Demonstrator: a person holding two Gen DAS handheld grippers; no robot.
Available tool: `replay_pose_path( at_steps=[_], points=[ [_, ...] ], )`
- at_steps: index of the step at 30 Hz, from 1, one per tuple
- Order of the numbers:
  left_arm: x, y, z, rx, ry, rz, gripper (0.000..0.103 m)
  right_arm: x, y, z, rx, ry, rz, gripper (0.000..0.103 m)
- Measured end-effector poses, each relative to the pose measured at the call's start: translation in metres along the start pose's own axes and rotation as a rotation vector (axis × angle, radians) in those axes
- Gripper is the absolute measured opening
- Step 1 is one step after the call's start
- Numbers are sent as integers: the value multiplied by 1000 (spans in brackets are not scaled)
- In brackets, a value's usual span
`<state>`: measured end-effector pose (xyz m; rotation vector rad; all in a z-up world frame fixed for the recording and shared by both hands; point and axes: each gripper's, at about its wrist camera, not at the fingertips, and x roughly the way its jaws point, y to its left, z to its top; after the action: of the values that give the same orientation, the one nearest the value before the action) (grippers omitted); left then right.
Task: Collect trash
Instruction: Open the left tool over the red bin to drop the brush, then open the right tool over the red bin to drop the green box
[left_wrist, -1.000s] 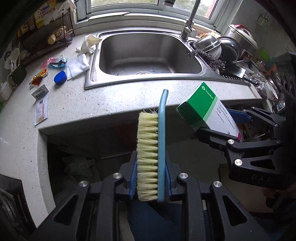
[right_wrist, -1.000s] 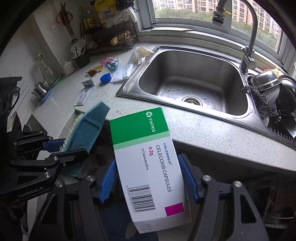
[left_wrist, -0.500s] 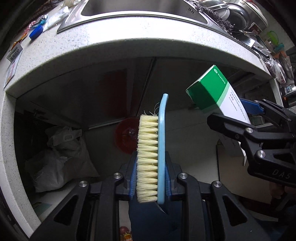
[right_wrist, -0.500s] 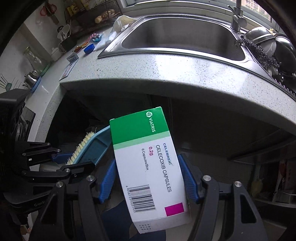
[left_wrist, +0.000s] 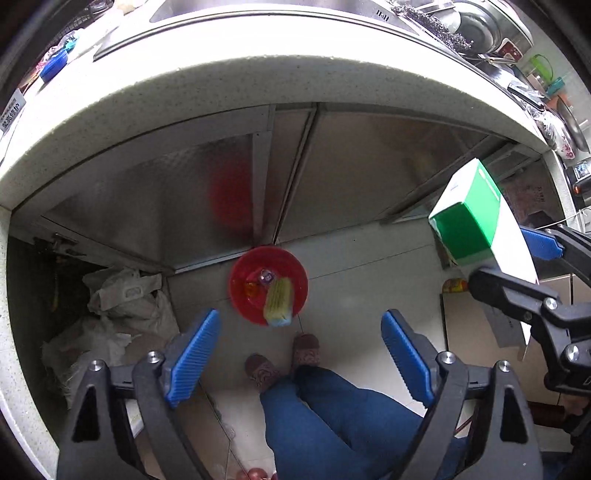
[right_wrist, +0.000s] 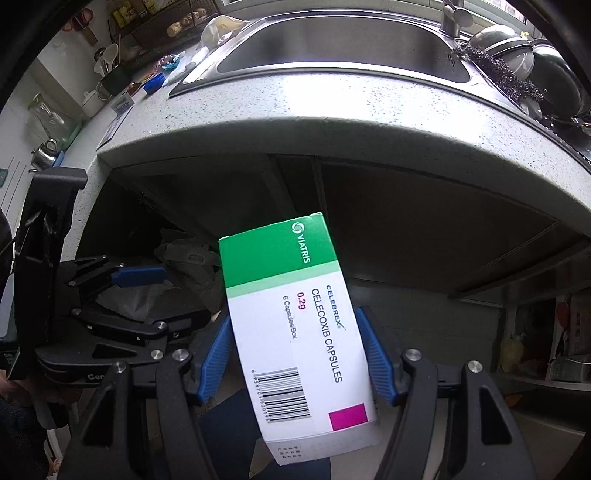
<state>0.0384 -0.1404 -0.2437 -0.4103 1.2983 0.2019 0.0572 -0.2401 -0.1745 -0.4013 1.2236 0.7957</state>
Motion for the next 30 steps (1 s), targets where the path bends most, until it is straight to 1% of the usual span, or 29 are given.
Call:
replay_pose_path(
  at_steps=[6,10,14,15,16,17,21,27,30],
  points=[
    [-13,10,-2,-22,-36,-5,90,2,7,0,-11,10,2,63],
    [-20,14,-3,-27,-59,31,90,6,11,4,-25,13,11,63],
    [-27,24,-5,-49,-72,44,91,18,17,6,-52,26,14,63],
    [-28,27,-6,-61,-73,52,93,22,18,7,-59,31,16,63],
    [-28,32,-7,-77,-76,58,102,27,20,7,-65,33,18,63],
    [-28,35,-9,-96,-78,68,103,31,22,7,-73,33,18,63],
    [-27,53,-14,-149,-83,77,103,54,34,5,-125,55,18,63],
    [-20,71,-25,-167,-60,110,103,86,46,4,-161,85,23,63],
    [-18,80,-32,-184,-49,106,103,95,51,4,-166,76,-3,65]
  ],
)
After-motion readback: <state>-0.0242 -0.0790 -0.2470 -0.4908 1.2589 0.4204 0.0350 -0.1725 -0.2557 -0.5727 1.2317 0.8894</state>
